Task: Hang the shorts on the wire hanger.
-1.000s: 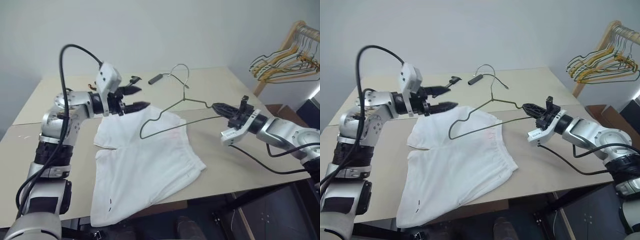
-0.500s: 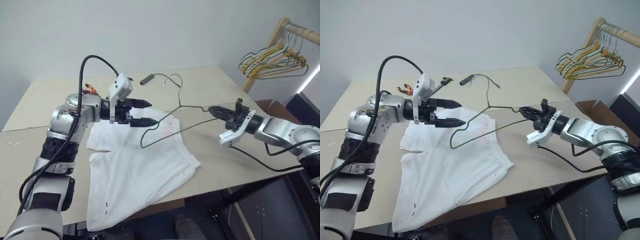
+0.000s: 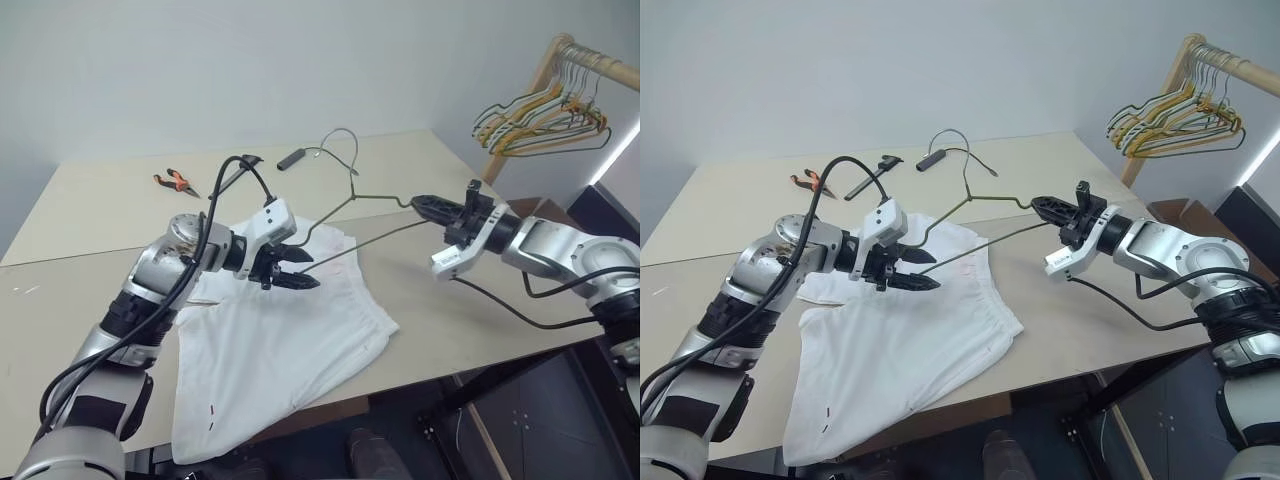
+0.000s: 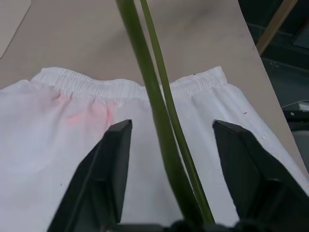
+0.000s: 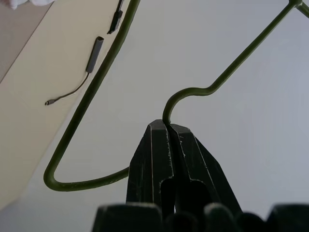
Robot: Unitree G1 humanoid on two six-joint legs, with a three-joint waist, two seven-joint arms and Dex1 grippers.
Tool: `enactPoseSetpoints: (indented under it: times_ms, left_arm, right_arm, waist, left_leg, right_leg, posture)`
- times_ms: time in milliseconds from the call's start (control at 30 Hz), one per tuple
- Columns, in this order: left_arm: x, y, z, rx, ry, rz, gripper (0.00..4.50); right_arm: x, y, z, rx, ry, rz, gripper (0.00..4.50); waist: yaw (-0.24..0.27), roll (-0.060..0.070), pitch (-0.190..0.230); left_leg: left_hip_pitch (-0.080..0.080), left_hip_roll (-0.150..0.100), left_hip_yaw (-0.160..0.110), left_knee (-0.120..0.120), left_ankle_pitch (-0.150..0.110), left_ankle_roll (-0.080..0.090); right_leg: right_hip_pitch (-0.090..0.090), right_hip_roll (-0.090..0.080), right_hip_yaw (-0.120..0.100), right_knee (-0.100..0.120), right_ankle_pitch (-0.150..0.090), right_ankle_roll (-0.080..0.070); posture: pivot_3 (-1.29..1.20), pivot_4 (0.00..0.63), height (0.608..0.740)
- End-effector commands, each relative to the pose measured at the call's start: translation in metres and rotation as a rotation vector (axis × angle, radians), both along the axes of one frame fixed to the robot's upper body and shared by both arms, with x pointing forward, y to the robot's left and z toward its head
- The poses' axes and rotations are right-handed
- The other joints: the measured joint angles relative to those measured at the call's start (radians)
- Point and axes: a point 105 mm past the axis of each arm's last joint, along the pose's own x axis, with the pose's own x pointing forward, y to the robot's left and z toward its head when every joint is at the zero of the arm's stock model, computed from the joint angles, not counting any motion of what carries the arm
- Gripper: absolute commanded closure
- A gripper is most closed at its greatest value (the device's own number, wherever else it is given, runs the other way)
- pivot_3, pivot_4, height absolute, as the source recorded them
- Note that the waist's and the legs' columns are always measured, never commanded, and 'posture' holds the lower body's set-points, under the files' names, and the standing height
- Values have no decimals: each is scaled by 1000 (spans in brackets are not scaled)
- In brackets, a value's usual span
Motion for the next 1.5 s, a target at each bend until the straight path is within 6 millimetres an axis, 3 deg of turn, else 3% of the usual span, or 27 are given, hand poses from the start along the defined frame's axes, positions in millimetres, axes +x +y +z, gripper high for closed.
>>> enactPoseSetpoints:
  times_ms: [33, 200, 300, 400, 533, 667, 733, 833, 1000, 1200, 1300, 1400, 1500]
  left_arm:
    - [4, 0, 11, -3, -49, 15, 2909]
    - [11, 1, 14, 2, -77, 58, 4475]
    - [18, 7, 13, 34, -124, 110, 4475]
    - [29, 17, 14, 57, -173, 180, 4500]
    - [30, 24, 14, 67, -214, 202, 4500]
    - [23, 26, 8, 96, -264, 179, 4500]
    - [18, 26, 5, 133, -333, 134, 4500]
    - [9, 23, 4, 142, -385, 71, 4500]
    - [1, 20, 7, 127, -424, 15, 4500]
    - [-2, 17, 12, 101, -424, 4, 4500]
    - [-5, 16, 11, 104, -423, -2, 4500]
    - [-6, 17, 10, 120, -420, -6, 4500]
    - [-8, 17, 8, 134, -418, -18, 4500]
  right_arm:
    - [1, -3, 25, 47, -78, -18, 4500]
    - [2, -5, 23, 48, -68, -25, 4500]
    - [1, -6, 24, 83, -52, -23, 4500]
    - [-8, -1, 20, 124, 35, 42, 3741]
    - [-25, 5, 12, 220, 221, 125, 2333]
    - [-34, 8, 11, 423, 507, 122, 888]
    - [-35, 8, 13, 583, 770, 71, 240]
    - [-38, 13, 17, 693, 1053, 81, 240]
    - [-33, 14, 14, 642, 1347, -30, 240]
    - [-16, 9, -15, 448, 1415, -228, 240]
    - [-10, 8, -22, 396, 1420, -294, 240]
    - [-9, 11, -23, 363, 1436, -303, 782]
    - [-7, 14, -18, 369, 1430, -294, 1833]
  waist:
    - [-1, 0, 0]
    - [-1, 0, 0]
    - [0, 0, 0]
    - [0, 0, 0]
    - [-1, 0, 0]
    - [-1, 0, 0]
    - [-1, 0, 0]
    - [6, 0, 0]
    - [38, 1, 0]
    - [84, 1, -1]
    - [98, 2, -1]
    - [112, 2, -1]
    - [115, 2, -1]
  left_leg:
    - [0, 0, 0, 0, 0, 0]
    - [0, 0, 0, 0, 0, 0]
    - [0, 0, 0, 0, 0, 0]
    - [0, -1, 0, 0, 0, 0]
    - [0, 0, -1, 0, 0, 0]
    - [2, 0, -1, 0, 0, 0]
    - [3, 0, -2, 0, 0, 0]
    - [5, 2, -5, 1, 0, 0]
    - [11, 2, -4, 1, -1, 1]
    - [8, 1, -1, 1, -1, 1]
    - [-2, 1, 2, 3, -1, 1]
    - [-5, 1, 5, 5, 0, 1]
    - [-6, 1, 7, 5, 0, 1]
  right_leg:
    - [0, 0, 0, 0, 0, 0]
    - [0, 0, 0, 0, 0, 0]
    - [0, 0, 0, 0, 0, 0]
    - [0, -1, 0, 0, 0, 0]
    - [1, -1, 0, -1, 0, 1]
    - [4, -1, 0, -2, 1, 1]
    - [5, -1, -1, -2, 1, 2]
    - [10, -1, -3, -2, 1, 1]
    - [15, -2, -3, -2, 1, 1]
    - [11, 0, -4, -2, 1, 1]
    - [-1, 0, -3, 1, 1, 1]
    - [-4, 0, -3, 7, 1, 1]
    - [-4, 0, -3, 9, 1, 1]
  posture:
    - [-129, 0, 740]
    - [-129, 0, 740]
    - [-125, 0, 740]
    - [-120, 0, 740]
    - [-109, 0, 740]
    - [-95, 0, 740]
    - [-88, 0, 740]
    - [-74, 0, 740]
    - [-54, 0, 740]
    - [-31, 0, 740]
    - [-26, 0, 740]
    - [-25, 0, 740]
    - [-28, 0, 740]
